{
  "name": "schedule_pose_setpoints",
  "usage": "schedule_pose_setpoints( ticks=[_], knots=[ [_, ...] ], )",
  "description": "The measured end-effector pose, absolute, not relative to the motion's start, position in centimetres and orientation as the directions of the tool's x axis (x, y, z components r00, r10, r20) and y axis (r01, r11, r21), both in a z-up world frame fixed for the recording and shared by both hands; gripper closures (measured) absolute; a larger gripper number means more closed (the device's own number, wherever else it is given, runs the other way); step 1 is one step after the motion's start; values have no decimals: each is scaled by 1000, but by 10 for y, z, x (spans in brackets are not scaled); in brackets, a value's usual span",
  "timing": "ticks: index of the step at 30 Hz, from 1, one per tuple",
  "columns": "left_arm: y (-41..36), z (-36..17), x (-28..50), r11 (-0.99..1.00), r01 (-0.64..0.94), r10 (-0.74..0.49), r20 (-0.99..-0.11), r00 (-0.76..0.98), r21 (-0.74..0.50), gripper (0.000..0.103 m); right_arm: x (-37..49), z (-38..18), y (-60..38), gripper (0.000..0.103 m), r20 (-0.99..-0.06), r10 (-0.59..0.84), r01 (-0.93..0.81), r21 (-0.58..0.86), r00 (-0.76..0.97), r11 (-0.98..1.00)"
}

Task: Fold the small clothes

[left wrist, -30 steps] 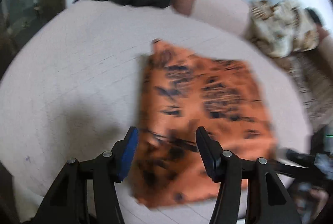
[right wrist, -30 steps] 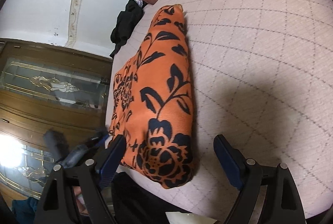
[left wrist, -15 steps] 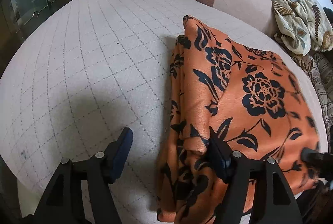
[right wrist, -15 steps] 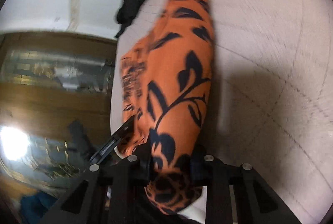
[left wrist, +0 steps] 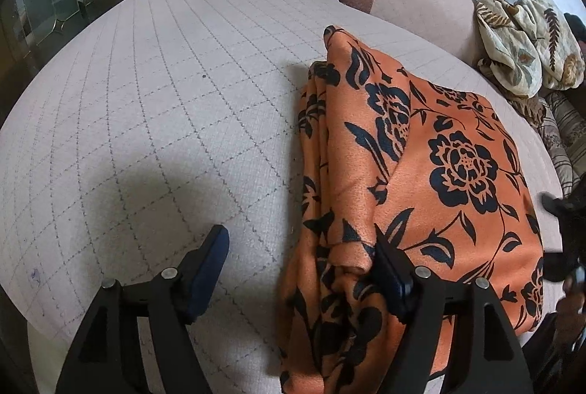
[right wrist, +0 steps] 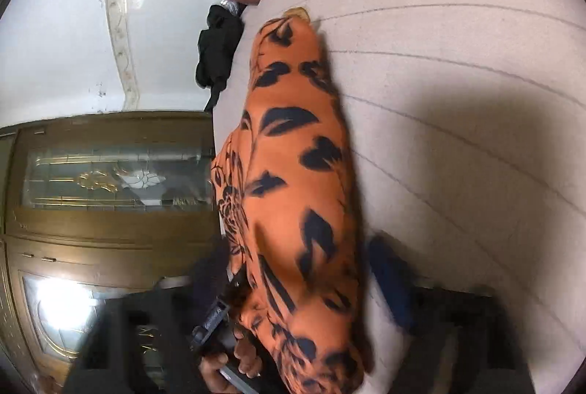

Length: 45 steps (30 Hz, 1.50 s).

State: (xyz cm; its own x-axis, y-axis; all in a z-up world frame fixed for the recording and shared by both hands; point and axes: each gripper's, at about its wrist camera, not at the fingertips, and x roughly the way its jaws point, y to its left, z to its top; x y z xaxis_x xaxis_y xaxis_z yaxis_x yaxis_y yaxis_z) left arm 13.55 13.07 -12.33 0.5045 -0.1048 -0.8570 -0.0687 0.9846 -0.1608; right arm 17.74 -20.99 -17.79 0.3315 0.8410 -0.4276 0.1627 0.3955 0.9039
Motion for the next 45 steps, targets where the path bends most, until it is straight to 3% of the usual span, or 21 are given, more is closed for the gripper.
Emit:
schedule_pose_setpoints(
  ticks=[1, 3, 6, 10, 13, 15, 16, 17, 19, 20, 22, 25, 27, 29, 31, 33, 34, 35, 39, 43, 45],
  knots=[
    [130, -123, 135, 985, -72, -99, -858, 505, -156, 26, 180, -159, -196, 70, -480, 823, 83, 874, 304, 479],
    [130, -123, 135, 984, -74, -102, -855, 508, -162, 26, 177, -134, -185, 73, -544, 779, -1, 819, 313, 573],
    [127, -122, 133, 986, -70, -94, -853, 513, -150, 23, 180, -153, -183, 70, -684, 664, 17, 701, 301, 713],
    [127, -124, 134, 986, -63, -102, -855, 509, -155, 23, 178, -155, -198, 29, -575, 745, 66, 804, 338, 591],
    [126, -126, 136, 987, -65, -92, -854, 513, -145, 23, 188, -150, -209, 22, -486, 788, 56, 862, 379, 504],
    [125, -127, 136, 987, -64, -93, -853, 514, -147, 23, 214, -175, -213, 22, -425, 822, 146, 905, 378, 400],
    [125, -126, 136, 987, -63, -97, -853, 513, -150, 23, 225, -190, -214, 28, -410, 833, 189, 912, 372, 365],
    [126, -126, 136, 987, -63, -98, -854, 511, -151, 23, 231, -194, -214, 53, -406, 836, 209, 913, 369, 351],
    [126, -126, 135, 987, -65, -96, -855, 509, -150, 23, 243, -182, -203, 71, -430, 833, 172, 903, 347, 394],
    [126, -125, 135, 986, -64, -98, -855, 510, -152, 23, 241, -167, -201, 73, -462, 813, 113, 884, 353, 453],
    [126, -125, 135, 986, -63, -99, -851, 516, -153, 22, 236, -149, -198, 74, -489, 783, 51, 858, 384, 511],
    [122, -127, 134, 990, -60, -81, -850, 520, -131, 20, 241, -180, -194, 71, -581, 734, 123, 806, 353, 579],
    [124, -126, 134, 989, -56, -90, -851, 518, -139, 20, 238, -180, -198, 62, -532, 760, 142, 843, 375, 520],
    [127, -127, 135, 987, -56, -100, -851, 515, -150, 20, 237, -170, -199, 33, -494, 773, 122, 864, 398, 489],
    [126, -127, 135, 989, -56, -91, -851, 517, -140, 20, 247, -162, -196, 25, -476, 765, 96, 869, 434, 486],
    [124, -127, 134, 988, -56, -93, -850, 519, -143, 20, 266, -175, -201, 27, -484, 752, 134, 868, 447, 479],
    [124, -128, 134, 988, -57, -95, -851, 517, -144, 20, 275, -182, -200, 62, -508, 745, 158, 856, 432, 492],
    [124, -128, 134, 988, -57, -95, -852, 516, -144, 20, 285, -194, -197, 76, -527, 754, 190, 848, 391, 494],
    [126, -128, 136, 987, -54, -104, -854, 510, -152, 19, 270, -162, -199, 74, -568, 706, 115, 806, 423, 580],
    [141, -119, 136, 961, -73, -194, -841, 504, -265, 21, 249, -137, -190, 43, -660, 589, 114, 705, 467, 700],
    [157, -109, 128, 910, -77, -311, -791, 527, -408, 21, 234, -118, -190, 42, -674, 538, 61, 650, 506, 757]
  ],
)
